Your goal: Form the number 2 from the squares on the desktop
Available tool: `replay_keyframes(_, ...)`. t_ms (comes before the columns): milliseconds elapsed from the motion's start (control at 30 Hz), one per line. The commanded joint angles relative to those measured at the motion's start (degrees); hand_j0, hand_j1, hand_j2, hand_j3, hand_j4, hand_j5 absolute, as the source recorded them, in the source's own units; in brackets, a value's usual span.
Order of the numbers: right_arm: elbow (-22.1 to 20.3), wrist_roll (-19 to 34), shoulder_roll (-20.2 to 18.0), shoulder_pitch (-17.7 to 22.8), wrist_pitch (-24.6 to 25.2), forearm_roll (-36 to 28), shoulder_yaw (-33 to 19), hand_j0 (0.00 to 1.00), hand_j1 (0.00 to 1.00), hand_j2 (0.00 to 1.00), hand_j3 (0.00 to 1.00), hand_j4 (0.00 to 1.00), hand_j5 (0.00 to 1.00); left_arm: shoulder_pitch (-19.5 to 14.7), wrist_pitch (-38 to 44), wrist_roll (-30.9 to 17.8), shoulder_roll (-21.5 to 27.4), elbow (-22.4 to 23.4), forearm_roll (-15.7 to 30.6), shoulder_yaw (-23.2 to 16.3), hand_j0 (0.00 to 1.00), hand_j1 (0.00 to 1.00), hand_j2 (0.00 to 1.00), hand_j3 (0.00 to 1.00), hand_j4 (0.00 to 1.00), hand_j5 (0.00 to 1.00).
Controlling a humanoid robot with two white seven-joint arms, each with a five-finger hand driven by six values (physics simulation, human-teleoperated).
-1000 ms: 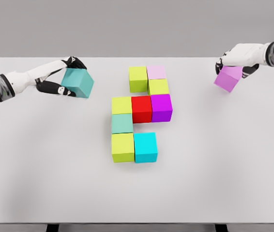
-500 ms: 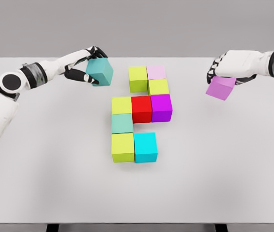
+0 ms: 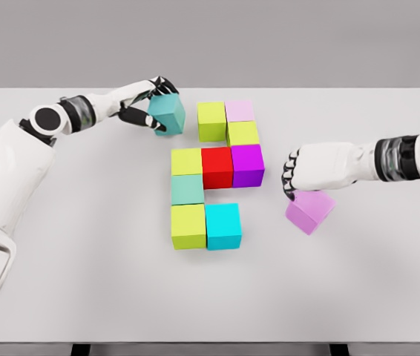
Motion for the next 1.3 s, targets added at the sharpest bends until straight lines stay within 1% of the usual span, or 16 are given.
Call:
replay_keyframes(0, -1.47, 0.08, -0.74, 0.0, -0.16, -0.33, 0.35, 0.63, 0.63, 0.63, 0.63, 0.63, 0.63, 0.0, 0.27, 0.09, -1.42, 2.42, -0.64, 0.15, 0.24, 0.24, 0.24, 0.24, 0.24, 0.24)
replay_keyframes(67, -1.82, 0.08, -0.56, 0.26, -0.16, -0.33, 0.35, 0.63, 0.63, 0.63, 0.63, 0.63, 0.63, -0.88, 0.27, 0.09, -2.21, 4.44, -1.25, 0.15, 0.24, 0.24, 0.24, 0.24, 0.24, 0.24)
replay_keyframes(100, -1.82, 0.08, -0.56, 0.26, -0.16, -0.41, 0.26, 0.72, 0.72, 0.72, 0.72, 0.72, 0.72, -0.97, 0.27, 0.09, -2.3, 4.62, -1.25, 0.15, 0.24, 0.24, 0.24, 0.24, 0.24, 0.24)
replay_keyframes(133, -1.65, 0.08, -0.74, 0.35, -0.16, -1.03, 0.0, 0.88, 0.88, 0.88, 0.88, 0.88, 0.88, -1.23, 0.27, 0.09, -2.39, 4.79, -1.25, 0.15, 0.24, 0.24, 0.24, 0.24, 0.24, 0.24)
replay_keyframes(167, -1.47, 0.08, -1.35, 0.35, -0.16, -2.78, -0.61, 1.0, 1.0, 1.0, 1.0, 1.0, 1.0, -1.23, 0.27, 0.09, -2.39, 4.79, -1.25, 0.15, 0.24, 0.24, 0.24, 0.24, 0.24, 0.24)
replay_keyframes(200, -1.03, 0.08, -2.75, 0.35, -0.16, -3.75, -1.76, 1.0, 1.0, 1.0, 1.0, 1.0, 1.0, -1.32, 0.27, 0.09, -2.47, 4.79, -1.25, 0.23, 0.24, 0.24, 0.24, 0.24, 0.24, 0.24)
replay_keyframes(267, 0.64, 0.08, -3.11, 0.35, -0.16, -4.2, -3.51, 1.0, 1.0, 1.0, 1.0, 1.0, 1.0, -1.5, 0.27, 0.09, -2.48, 4.88, -1.25, 0.23, 0.24, 0.24, 0.24, 0.24, 0.24, 0.24)
replay_keyframes(333, 5.91, 0.08, -3.72, 0.35, -0.16, -7.97, -6.76, 1.0, 1.0, 1.0, 1.0, 1.0, 1.0, -1.67, 0.27, 0.09, -2.56, 5.32, -1.25, 0.41, 0.24, 0.24, 0.24, 0.24, 0.24, 0.24)
replay_keyframes(367, 7.49, 0.08, -5.65, 0.26, -0.16, -8.15, -7.65, 1.0, 1.0, 1.0, 1.0, 1.0, 1.0, -1.85, 0.27, 0.09, -2.83, 5.41, -1.25, 0.41, 0.24, 0.24, 0.24, 0.24, 0.24, 0.24)
replay_keyframes(500, 8.11, 0.08, -12.95, 0.53, -0.16, -7.62, -7.38, 1.0, 1.0, 1.0, 1.0, 1.0, 1.0, -2.55, 0.19, 0.09, -3.97, 6.46, -1.25, 0.41, 0.24, 0.24, 0.24, 0.24, 0.24, 0.24)
replay_keyframes(533, 8.02, 0.08, -13.65, 0.61, -0.16, -7.71, -6.86, 1.0, 1.0, 1.0, 1.0, 1.0, 1.0, -2.55, 0.27, 0.09, -3.97, 6.55, -1.25, 0.41, 0.24, 0.24, 0.24, 0.24, 0.24, 0.24)
replay_keyframes(733, 6.53, 0.08, -13.66, 5.01, -0.16, -7.71, -6.24, 1.0, 1.0, 1.0, 1.0, 1.0, 1.0, -2.64, 0.19, 0.09, -3.97, 6.55, -1.25, 0.41, 0.24, 0.24, 0.24, 0.24, 0.24, 0.24)
replay_keyframes(867, 5.56, 0.08, -13.22, 5.98, -0.16, -7.62, -5.54, 1.0, 1.0, 1.0, 1.0, 1.0, 1.0, -2.81, 0.19, 0.09, -3.88, 6.64, -1.25, 0.59, 0.24, 0.24, 0.24, 0.24, 0.24, 0.24)
replay_keyframes(1133, 1.34, 0.08, -12.6, 8.96, -0.16, -7.27, -5.1, 1.0, 1.0, 1.0, 1.0, 1.0, 1.0, -2.81, 0.19, 0.09, -3.88, 6.9, -1.25, 0.59, 0.24, 0.24, 0.24, 0.24, 0.24, 0.24)
replay_keyframes(1200, 1.08, 0.08, -12.43, 9.05, -0.16, -7.18, -5.19, 1.0, 1.0, 1.0, 1.0, 1.0, 1.0, -2.81, 0.19, 0.09, -3.97, 6.9, -1.25, 0.59, 0.26, 0.26, 0.26, 0.26, 0.26, 0.26)
replay_keyframes(1267, 0.73, 0.08, -12.34, 9.05, -0.16, -7.18, -5.19, 1.0, 1.0, 1.0, 1.0, 1.0, 1.0, -2.81, 0.1, 0.09, -3.88, 6.9, -1.25, 0.59, 0.33, 0.33, 0.33, 0.33, 0.33, 0.33)
